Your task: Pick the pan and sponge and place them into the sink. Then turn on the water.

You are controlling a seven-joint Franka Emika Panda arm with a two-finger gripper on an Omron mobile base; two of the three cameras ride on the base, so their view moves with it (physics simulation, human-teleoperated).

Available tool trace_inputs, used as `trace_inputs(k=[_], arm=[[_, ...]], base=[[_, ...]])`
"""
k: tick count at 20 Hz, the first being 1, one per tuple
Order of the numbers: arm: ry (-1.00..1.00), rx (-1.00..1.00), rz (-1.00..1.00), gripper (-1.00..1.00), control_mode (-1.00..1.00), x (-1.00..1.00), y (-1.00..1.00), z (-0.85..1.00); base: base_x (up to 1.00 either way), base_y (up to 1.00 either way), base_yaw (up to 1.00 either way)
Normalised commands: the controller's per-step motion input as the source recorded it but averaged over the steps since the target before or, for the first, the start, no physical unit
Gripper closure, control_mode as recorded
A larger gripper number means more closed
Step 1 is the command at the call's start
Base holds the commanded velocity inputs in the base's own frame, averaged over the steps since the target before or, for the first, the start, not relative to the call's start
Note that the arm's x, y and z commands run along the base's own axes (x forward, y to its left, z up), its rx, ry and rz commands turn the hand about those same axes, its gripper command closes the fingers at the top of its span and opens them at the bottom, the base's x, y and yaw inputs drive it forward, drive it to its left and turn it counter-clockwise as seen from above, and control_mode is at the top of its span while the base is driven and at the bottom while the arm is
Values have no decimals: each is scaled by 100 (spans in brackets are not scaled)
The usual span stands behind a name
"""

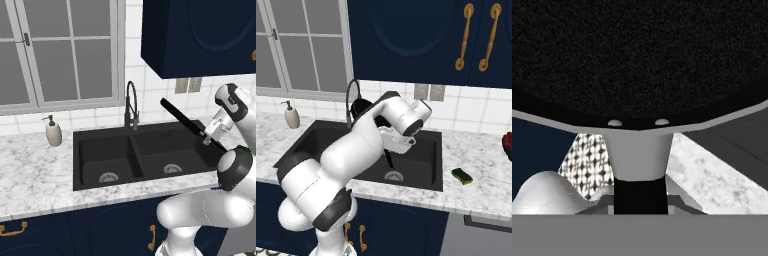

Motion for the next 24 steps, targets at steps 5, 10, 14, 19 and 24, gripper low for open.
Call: trace_inputs(k=[5,10,14,19,24], arm=[[-22,-26,8,100,-100,25,-2,-81],[-19,-24,7,100,-100,22,-20,-35],[-3,-31,14,100,-100,30,-19,-22],[0,-15,24,100,-100,30,-50,-28],[0,-4,7,100,-100,32,-22,-61]], base=[[0,0,0],[0,0,0],[0,0,0],[0,0,0],[0,0,0]])
